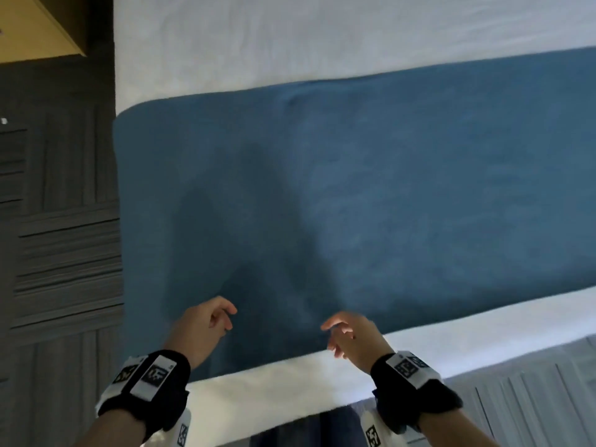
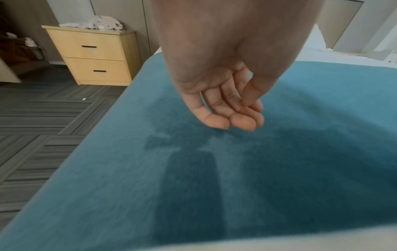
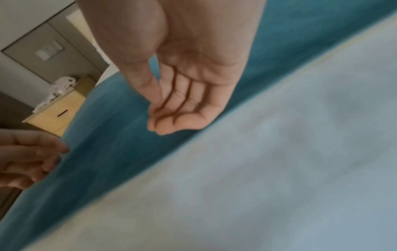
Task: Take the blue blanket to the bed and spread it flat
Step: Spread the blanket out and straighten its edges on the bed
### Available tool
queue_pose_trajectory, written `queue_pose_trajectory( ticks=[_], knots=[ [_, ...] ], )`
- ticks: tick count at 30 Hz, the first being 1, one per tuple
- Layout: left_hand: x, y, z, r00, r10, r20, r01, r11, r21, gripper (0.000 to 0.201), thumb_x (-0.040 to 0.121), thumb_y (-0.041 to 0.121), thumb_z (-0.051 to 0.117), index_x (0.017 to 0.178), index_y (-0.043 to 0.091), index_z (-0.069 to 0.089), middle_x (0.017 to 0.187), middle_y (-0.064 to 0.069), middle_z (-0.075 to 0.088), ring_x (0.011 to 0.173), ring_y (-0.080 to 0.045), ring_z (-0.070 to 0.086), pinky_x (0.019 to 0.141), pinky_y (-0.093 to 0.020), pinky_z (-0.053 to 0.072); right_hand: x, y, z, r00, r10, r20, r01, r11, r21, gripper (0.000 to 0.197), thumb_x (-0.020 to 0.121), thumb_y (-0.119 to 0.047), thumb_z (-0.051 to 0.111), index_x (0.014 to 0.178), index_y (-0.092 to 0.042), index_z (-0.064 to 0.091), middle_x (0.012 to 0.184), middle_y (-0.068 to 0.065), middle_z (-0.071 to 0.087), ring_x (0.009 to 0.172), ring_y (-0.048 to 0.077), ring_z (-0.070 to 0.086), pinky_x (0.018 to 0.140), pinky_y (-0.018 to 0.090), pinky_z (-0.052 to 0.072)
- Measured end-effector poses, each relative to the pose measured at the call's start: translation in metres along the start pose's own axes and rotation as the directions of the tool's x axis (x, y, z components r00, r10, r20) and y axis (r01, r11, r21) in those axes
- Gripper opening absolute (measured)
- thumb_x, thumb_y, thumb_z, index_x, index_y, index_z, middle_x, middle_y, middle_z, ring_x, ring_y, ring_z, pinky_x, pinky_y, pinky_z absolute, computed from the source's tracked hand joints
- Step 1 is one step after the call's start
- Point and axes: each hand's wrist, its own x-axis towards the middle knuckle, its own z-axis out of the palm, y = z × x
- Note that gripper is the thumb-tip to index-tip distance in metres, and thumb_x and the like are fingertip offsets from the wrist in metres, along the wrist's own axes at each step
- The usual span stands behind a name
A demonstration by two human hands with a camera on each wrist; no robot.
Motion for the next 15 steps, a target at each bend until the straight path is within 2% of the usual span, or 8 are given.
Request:
queue_pose_trajectory(
  ticks=[2,5,6,8,11,13,15],
  knots=[
    [-0.017,-0.007,0.003,1.000,0.003,0.012,-0.003,1.000,-0.002,0.041,0.084,-0.008,0.044,0.077,0.031,0.057,0.067,0.005,0.066,0.063,-0.017,0.062,0.067,-0.027,0.049,-0.010,0.006,0.016,0.996,0.070,0.049,-0.069,0.998,-0.014,0.027,0.086,-0.012,0.043,0.073,-0.023,0.064,0.063,-0.004,0.067,0.048,0.007,0.059,0.049,0.013,0.045],
    [-0.034,-0.019,0.003,0.998,-0.003,0.071,0.002,1.000,0.016,0.038,0.085,-0.006,0.045,0.078,0.029,0.058,0.066,0.004,0.066,0.062,-0.018,0.061,0.068,-0.032,0.050,-0.023,0.010,0.044,0.961,0.250,0.117,-0.251,0.968,-0.006,0.028,0.090,-0.033,0.048,0.077,-0.016,0.066,0.070,0.001,0.070,0.050,0.011,0.062,0.050,0.019,0.049],
    [-0.037,-0.024,0.002,0.996,-0.006,0.091,0.004,1.000,0.025,0.037,0.085,-0.005,0.045,0.078,0.029,0.057,0.066,0.004,0.066,0.062,-0.018,0.061,0.068,-0.033,0.051,-0.025,0.010,0.054,0.944,0.299,0.137,-0.309,0.949,0.057,0.031,0.090,-0.038,0.050,0.081,-0.013,0.065,0.074,0.003,0.071,0.054,0.013,0.063,0.052,0.021,0.050],
    [-0.042,-0.036,-0.003,0.992,-0.002,0.123,-0.004,0.999,0.045,0.036,0.087,-0.003,0.045,0.077,0.030,0.057,0.068,0.003,0.066,0.064,-0.018,0.061,0.069,-0.034,0.051,-0.029,0.008,0.076,0.922,0.348,0.169,-0.384,0.872,0.302,0.034,0.089,-0.039,0.055,0.087,-0.007,0.065,0.083,0.009,0.071,0.065,0.018,0.066,0.059,0.026,0.054],
    [-0.043,-0.056,-0.015,0.987,0.028,0.158,-0.036,0.998,0.049,0.037,0.086,-0.004,0.046,0.076,0.030,0.056,0.068,0.002,0.066,0.066,-0.018,0.062,0.071,-0.036,0.051,-0.032,-0.006,0.114,0.932,0.328,0.151,-0.341,0.662,0.667,0.024,0.089,-0.028,0.060,0.084,-0.005,0.066,0.087,0.014,0.071,0.075,0.022,0.069,0.070,0.031,0.057],
    [-0.042,-0.073,-0.026,0.976,0.064,0.208,-0.077,0.996,0.055,0.037,0.085,-0.005,0.045,0.077,0.029,0.057,0.068,0.001,0.065,0.066,-0.017,0.062,0.071,-0.035,0.052,-0.028,-0.018,0.141,0.945,0.318,0.079,-0.254,0.556,0.792,0.022,0.087,-0.024,0.063,0.084,-0.003,0.068,0.085,0.015,0.073,0.078,0.022,0.072,0.070,0.030,0.058],
    [-0.039,-0.090,-0.040,0.958,0.089,0.272,-0.118,0.989,0.092,0.034,0.088,-0.001,0.043,0.080,0.029,0.058,0.070,0.000,0.065,0.067,-0.014,0.063,0.071,-0.030,0.051,-0.018,-0.033,0.167,0.934,0.357,-0.015,-0.162,0.459,0.874,0.017,0.085,-0.019,0.065,0.084,-0.003,0.066,0.085,0.016,0.071,0.075,0.025,0.070,0.070,0.032,0.058]
  ],
)
